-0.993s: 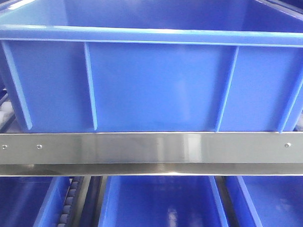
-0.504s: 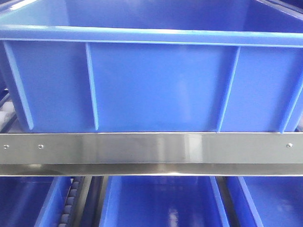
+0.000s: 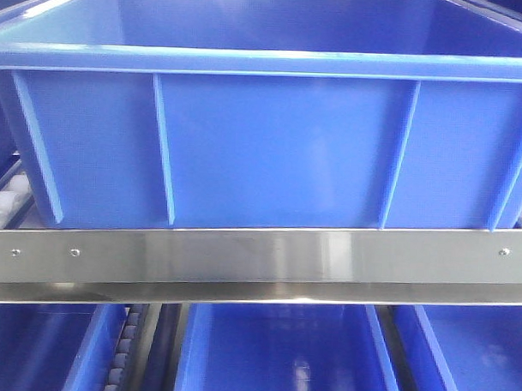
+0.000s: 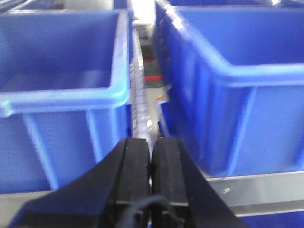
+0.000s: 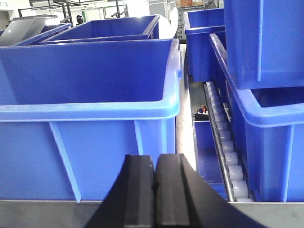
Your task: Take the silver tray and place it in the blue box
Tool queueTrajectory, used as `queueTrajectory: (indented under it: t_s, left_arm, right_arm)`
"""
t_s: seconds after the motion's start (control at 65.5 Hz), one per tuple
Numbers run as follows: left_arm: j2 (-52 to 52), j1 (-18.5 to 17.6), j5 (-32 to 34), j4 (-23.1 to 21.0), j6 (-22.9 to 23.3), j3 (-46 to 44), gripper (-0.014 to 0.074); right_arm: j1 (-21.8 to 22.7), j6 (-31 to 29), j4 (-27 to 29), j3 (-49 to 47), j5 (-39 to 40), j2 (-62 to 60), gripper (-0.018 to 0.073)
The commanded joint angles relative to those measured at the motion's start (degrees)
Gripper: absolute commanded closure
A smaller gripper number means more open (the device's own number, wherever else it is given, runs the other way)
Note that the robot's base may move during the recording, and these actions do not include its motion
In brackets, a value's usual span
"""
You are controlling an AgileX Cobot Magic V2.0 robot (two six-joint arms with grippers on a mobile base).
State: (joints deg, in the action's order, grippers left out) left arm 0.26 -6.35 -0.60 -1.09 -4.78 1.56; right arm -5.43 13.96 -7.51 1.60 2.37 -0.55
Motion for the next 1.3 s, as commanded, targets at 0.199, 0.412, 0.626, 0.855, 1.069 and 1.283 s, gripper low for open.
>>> queueTrajectory:
  t_s: [0.199, 0.412, 0.626, 0.855, 1.069, 1.283]
  left_arm:
    - [-1.88, 1.02, 5.40, 0.30, 2.37, 1.16, 0.0602]
    - [-1.88, 1.02, 6.05, 0.52, 2.65, 1.16, 0.0603]
    - [-1.88, 1.02, 5.95, 0.52, 2.65, 1.16, 0.0603]
    - [-1.88, 1.02, 5.95, 0.52, 2.65, 1.16, 0.0603]
    - [-1.88, 1.02, 5.87, 0.52, 2.65, 1.16, 0.0603]
    - [-1.88, 1.02, 5.70, 0.52, 2.65, 1.16, 0.0603]
  right_arm:
    - [0.26, -0.71, 0.02, -1.01, 4.89, -1.24, 0.0507]
    - [0.26, -0.71, 0.02, -1.01, 4.89, -1.24, 0.0507]
    - [0.26, -0.71, 0.02, -1.01, 4.89, -1.24, 0.0507]
    - [0.26, -0.71, 0.02, -1.01, 4.89, -1.24, 0.0507]
    - [0.26, -0.71, 0.02, -1.01, 4.89, -1.24, 0.0507]
    - [0.26, -0.71, 0.02, -1.01, 4.89, -1.24, 0.0507]
